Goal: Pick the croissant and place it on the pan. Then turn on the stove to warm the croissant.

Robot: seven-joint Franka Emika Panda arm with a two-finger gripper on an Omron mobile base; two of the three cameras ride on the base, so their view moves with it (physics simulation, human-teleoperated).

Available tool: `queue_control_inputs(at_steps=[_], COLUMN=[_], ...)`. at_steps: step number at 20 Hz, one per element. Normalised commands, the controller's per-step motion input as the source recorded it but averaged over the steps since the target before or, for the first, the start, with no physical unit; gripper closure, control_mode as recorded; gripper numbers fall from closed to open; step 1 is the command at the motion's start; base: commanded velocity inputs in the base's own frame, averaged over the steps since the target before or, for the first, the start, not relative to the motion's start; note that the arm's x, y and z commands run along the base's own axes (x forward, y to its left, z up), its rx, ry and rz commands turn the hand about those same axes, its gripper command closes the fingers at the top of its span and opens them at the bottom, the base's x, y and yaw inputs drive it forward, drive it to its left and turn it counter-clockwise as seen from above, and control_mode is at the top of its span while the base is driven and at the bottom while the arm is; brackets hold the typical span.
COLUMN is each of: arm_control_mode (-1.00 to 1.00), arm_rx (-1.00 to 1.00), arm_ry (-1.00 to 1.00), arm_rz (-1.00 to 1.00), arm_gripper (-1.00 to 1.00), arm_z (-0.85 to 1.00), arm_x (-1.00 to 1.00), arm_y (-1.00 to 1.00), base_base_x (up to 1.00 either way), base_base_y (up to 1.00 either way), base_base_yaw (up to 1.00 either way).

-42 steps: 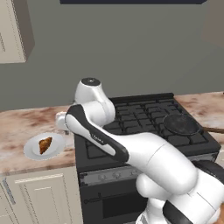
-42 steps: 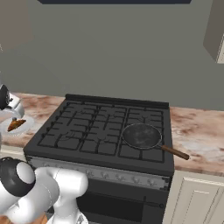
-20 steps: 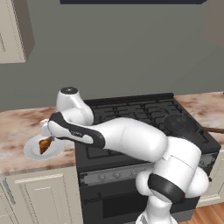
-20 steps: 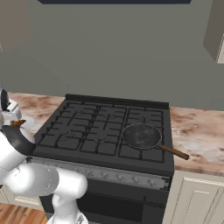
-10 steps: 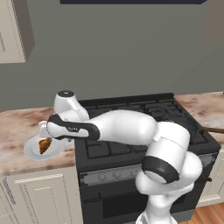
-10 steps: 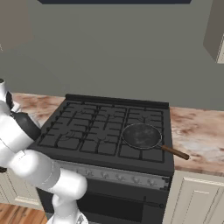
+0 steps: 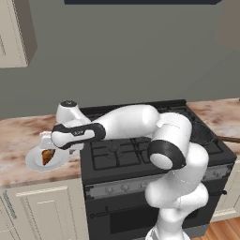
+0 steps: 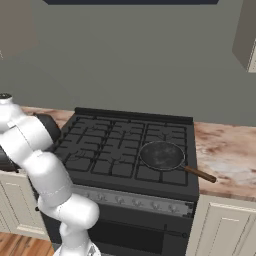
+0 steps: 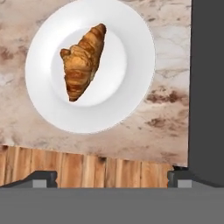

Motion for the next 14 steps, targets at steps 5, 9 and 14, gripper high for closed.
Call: queue_control_inputs(at_steps=[5,9,14], arm_control_mode=[-1.0,-1.0,-1.0], arm_rx=[-0.04,-0.07,-0.06], arm_ry=[0.06,0.01,0.0], arm_rz=[0.0,0.0,0.0], arm_gripper=[-1.0,-1.0,-1.0], arm_z=[-0.2,-0.1,-0.02], arm_x=[0.36,0.31,0.24], arm_y=[0.28,0.35,0.3], base_base_x=[0.0,0.0,0.0], base_base_y=[0.0,0.0,0.0], base_base_yaw=[0.0,0.0,0.0])
